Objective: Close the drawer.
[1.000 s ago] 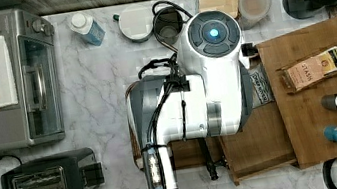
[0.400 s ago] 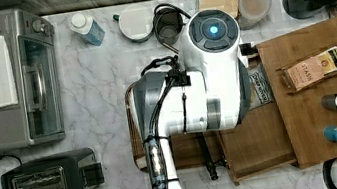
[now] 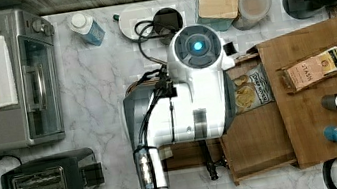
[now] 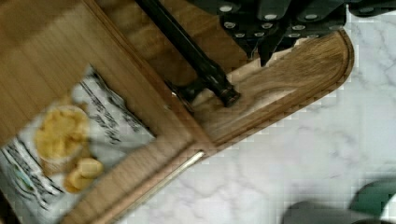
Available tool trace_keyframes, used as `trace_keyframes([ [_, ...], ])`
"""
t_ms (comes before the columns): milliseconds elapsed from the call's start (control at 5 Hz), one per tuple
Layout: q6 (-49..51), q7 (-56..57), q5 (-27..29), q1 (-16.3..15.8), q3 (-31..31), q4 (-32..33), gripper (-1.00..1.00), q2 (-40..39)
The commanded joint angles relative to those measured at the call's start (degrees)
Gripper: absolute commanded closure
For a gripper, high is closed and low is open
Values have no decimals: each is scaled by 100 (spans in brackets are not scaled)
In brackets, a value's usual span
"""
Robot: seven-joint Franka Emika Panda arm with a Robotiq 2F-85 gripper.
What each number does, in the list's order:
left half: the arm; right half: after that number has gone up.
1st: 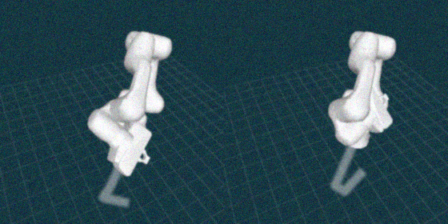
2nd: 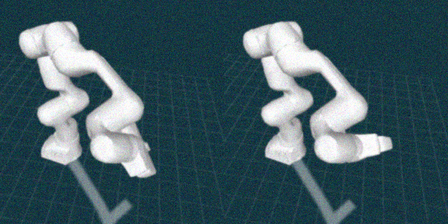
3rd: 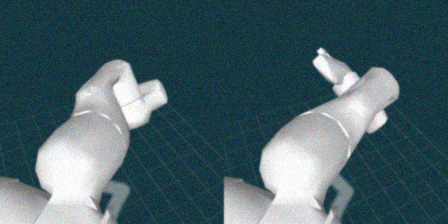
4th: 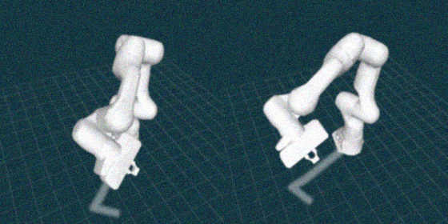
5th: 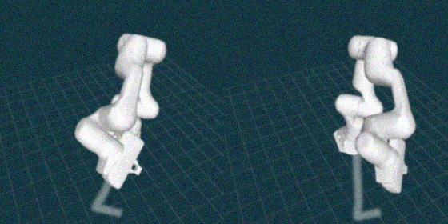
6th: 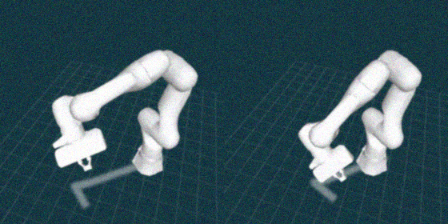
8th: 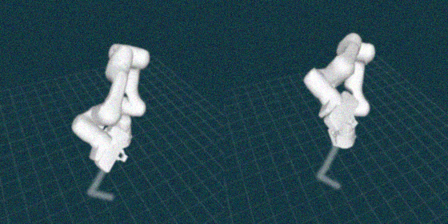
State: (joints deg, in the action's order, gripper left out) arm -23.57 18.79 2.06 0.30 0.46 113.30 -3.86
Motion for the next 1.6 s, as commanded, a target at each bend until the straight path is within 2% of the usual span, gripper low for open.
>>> trace_keyframes([
  [200, -901, 2151, -173, -247, 369, 1278, 100, 503],
  [400, -1209, 2334, -741, -252, 250, 1694, 100, 388],
  [600, -1614, 2267, -1037, -310, 204, 2147, 100, 378],
  [800, -1574, 2164, -976, -362, 289, 2336, 100, 322],
  [1000, -2207, 2145, -964, -384, 301, 2879, 100, 327],
  [1200, -2664, 1916, -1202, -413, 288, 3238, 100, 325],
  [1600, -2547, 2449, -1387, -256, 109, 3514, 100, 631],
])
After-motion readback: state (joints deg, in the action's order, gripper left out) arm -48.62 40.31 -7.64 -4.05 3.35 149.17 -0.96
